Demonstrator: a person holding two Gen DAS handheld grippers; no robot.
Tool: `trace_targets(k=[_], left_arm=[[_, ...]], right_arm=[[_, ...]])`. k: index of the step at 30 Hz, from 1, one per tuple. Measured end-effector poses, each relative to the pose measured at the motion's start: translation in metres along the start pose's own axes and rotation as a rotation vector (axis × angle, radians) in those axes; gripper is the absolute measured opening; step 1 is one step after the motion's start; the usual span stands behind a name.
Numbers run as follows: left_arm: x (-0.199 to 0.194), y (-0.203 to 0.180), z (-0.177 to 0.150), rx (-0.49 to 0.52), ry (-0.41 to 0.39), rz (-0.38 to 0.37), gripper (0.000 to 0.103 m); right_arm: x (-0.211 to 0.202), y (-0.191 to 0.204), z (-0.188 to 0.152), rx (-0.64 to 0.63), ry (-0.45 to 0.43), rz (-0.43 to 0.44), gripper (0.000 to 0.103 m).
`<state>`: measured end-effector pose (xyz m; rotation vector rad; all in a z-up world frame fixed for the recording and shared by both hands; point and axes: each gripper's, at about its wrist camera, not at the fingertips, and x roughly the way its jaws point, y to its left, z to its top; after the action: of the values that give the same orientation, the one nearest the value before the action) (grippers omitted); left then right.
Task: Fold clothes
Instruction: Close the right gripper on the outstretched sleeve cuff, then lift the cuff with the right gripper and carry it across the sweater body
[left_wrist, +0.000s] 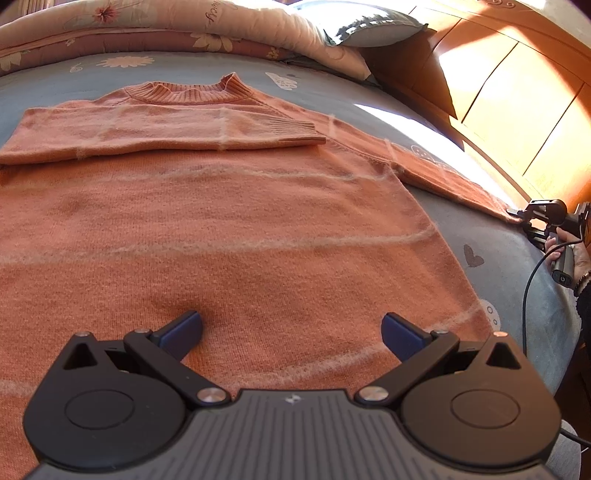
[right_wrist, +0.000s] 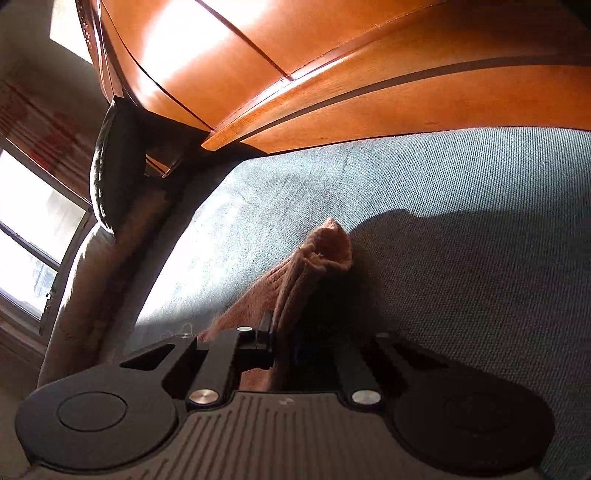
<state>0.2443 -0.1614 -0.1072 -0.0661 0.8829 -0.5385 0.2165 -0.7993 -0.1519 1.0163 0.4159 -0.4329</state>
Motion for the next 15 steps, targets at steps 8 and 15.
trace_targets(k=[8, 15], left_arm=[[-0.013, 0.014, 0.012, 0.023, 0.027, -0.056, 0.102], [-0.031, 0.043, 0.025, 0.014, 0.003, -0.068, 0.102]], right_arm=[[-0.010, 0.051, -0.002, -0.159, -0.020, -0.141, 0.010], [-0.031, 0.121, -0.007, -0.302, -0.058, -0.112, 0.010]])
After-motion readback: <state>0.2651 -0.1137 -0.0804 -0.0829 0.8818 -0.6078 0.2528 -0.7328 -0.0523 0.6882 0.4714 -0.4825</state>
